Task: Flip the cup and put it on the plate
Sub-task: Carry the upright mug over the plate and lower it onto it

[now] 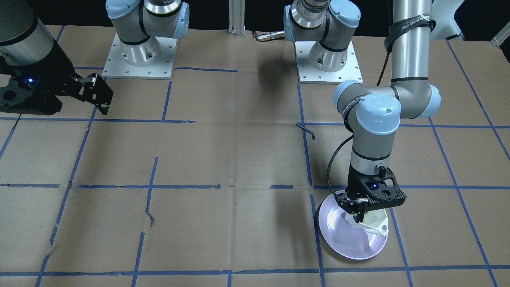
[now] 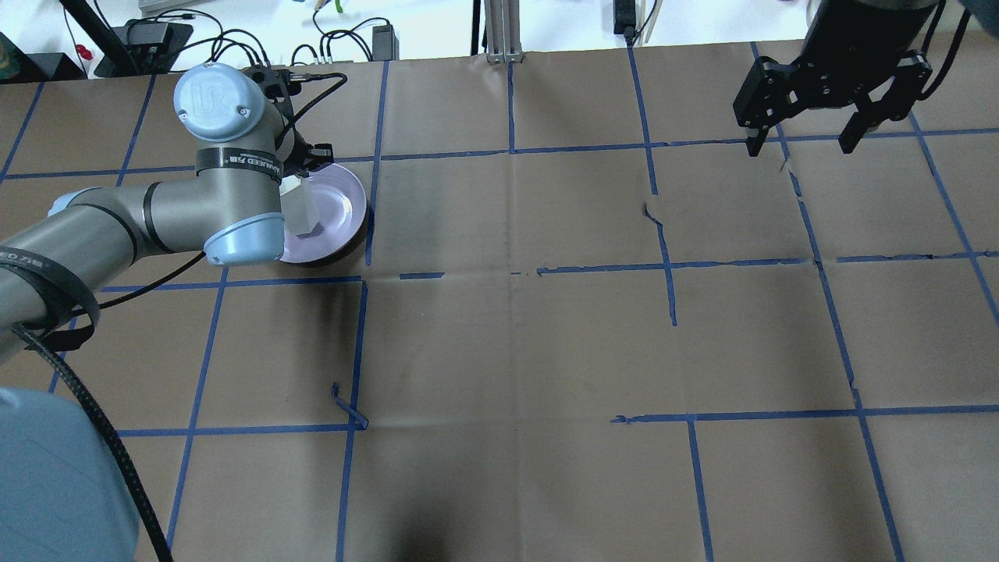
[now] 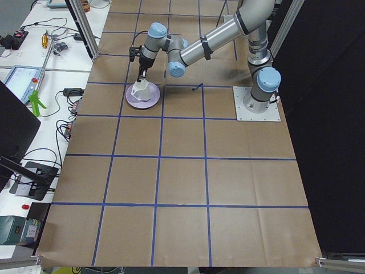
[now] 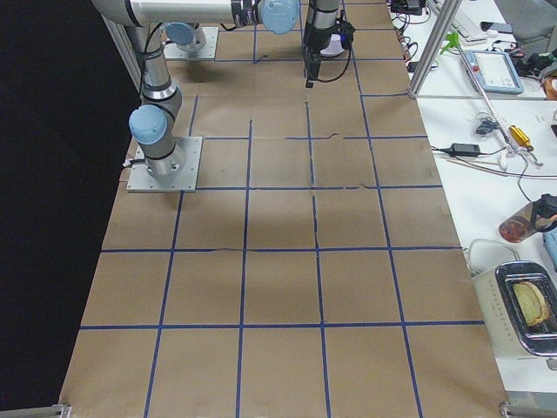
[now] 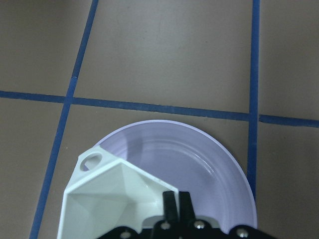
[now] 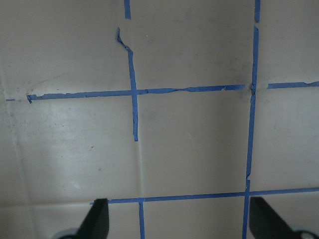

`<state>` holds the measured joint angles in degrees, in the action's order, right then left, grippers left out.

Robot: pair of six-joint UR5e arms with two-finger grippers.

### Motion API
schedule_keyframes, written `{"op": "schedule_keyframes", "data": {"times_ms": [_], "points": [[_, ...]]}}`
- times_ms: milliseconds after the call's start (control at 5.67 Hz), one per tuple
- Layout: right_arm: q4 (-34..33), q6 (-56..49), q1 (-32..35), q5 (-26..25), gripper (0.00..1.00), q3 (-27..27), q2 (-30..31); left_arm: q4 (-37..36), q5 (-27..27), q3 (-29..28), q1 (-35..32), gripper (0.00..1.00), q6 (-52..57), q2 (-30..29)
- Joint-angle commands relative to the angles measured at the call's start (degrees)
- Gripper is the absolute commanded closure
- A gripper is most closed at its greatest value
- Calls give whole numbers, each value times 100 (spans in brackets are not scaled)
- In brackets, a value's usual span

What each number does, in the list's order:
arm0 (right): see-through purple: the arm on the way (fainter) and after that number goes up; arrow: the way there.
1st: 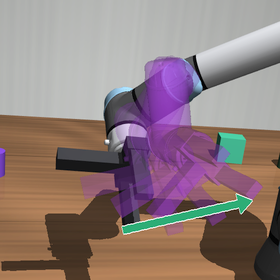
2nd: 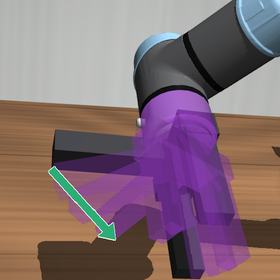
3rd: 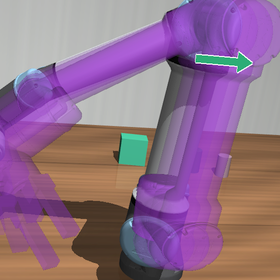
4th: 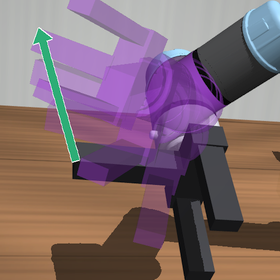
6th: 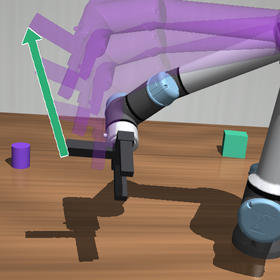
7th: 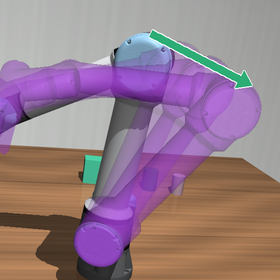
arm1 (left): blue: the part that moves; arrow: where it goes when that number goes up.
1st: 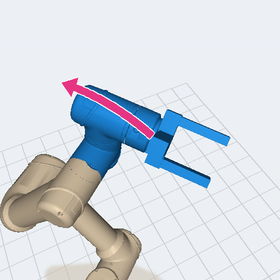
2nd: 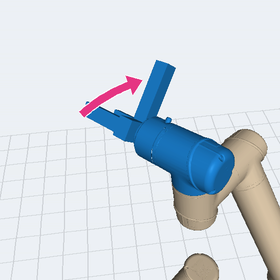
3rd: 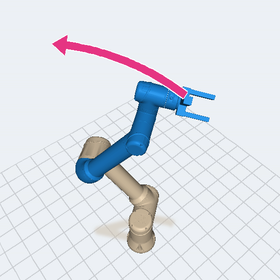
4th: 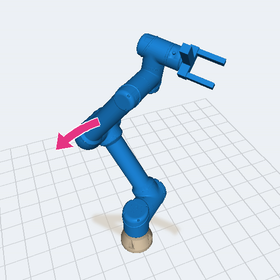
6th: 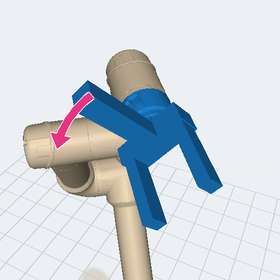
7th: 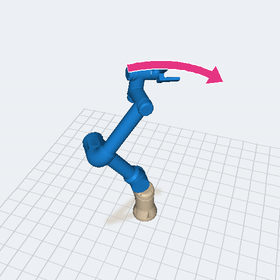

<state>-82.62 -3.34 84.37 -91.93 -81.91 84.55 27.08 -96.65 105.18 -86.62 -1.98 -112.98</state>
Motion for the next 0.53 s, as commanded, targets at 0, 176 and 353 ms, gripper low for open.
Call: {"op": "schedule_keyframes", "data": {"times_ms": [0, 176, 353], "points": [[0, 0, 0, 0, 0, 0, 0, -27, -3, 11, -74, 100, -48, -74], [0, 0, 0, 0, 0, 0, 0, 17, -3, 11, -74, 66, -40, -75], [0, 0, 0, 0, 0, 0, 0, 78, 6, -6, -74, 7, -31, -57]]}}
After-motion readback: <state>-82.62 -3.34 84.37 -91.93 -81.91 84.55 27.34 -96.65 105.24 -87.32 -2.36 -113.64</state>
